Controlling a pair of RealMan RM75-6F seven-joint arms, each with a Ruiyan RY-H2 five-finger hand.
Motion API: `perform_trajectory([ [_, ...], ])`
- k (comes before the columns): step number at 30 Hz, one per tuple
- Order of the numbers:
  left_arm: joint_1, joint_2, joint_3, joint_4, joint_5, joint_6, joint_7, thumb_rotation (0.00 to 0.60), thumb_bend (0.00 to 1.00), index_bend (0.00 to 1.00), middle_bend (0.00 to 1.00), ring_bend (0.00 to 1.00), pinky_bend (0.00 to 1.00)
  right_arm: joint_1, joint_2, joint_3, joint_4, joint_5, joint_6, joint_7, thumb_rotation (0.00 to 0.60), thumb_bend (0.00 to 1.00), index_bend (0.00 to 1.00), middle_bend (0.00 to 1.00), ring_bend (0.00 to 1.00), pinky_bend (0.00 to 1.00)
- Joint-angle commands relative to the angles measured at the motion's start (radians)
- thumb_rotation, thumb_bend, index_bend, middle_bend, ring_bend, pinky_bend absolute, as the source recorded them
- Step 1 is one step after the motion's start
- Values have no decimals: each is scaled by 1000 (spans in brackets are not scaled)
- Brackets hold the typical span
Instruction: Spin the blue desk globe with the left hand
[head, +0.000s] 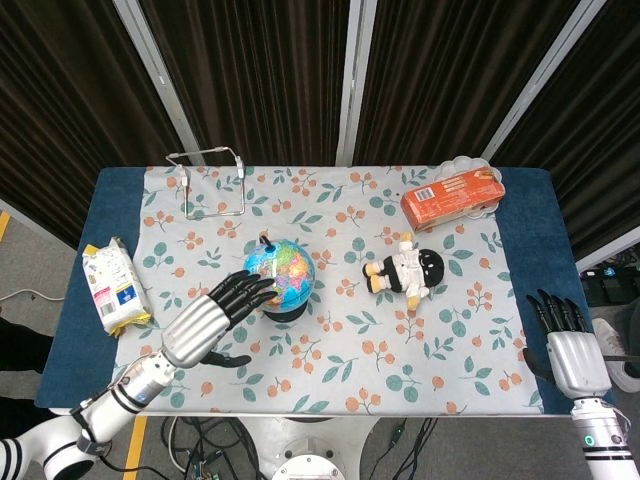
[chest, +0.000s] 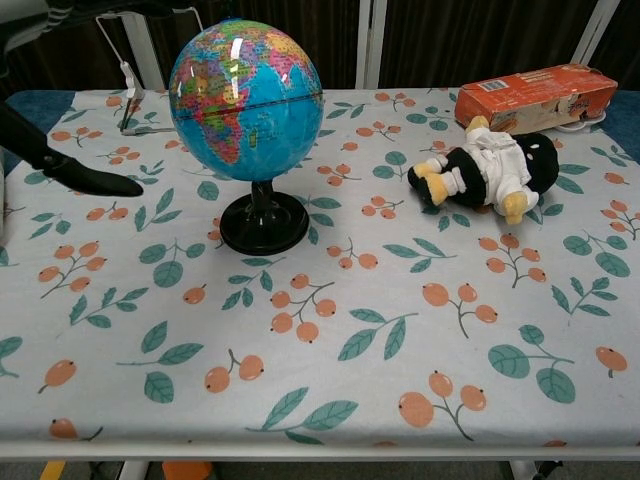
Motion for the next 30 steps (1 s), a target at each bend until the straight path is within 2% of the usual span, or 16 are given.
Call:
perform_trajectory([
  [1,-12,-11,5,0,-5,-25,12,600,88,73,35,0,0,1,-1,0,1,-1,0,1,600,278,0,0,0,0],
  [8,-26,-41,12,20,-24,-59,27,600,88,73,35,0,0,1,0,1,1,0,0,2,600,278,0,0,0,0],
  [19,-13,-37,24,50,-53,-52,18,600,88,73,35,0,0,2,-2,1,4,3,-5,2,600,278,0,0,0,0],
  [30,26,-24,33,143,-157,-63,-35,600,88,73,35,0,0,1,0,2,4,9,-6,1,600,279,0,0,0,0],
])
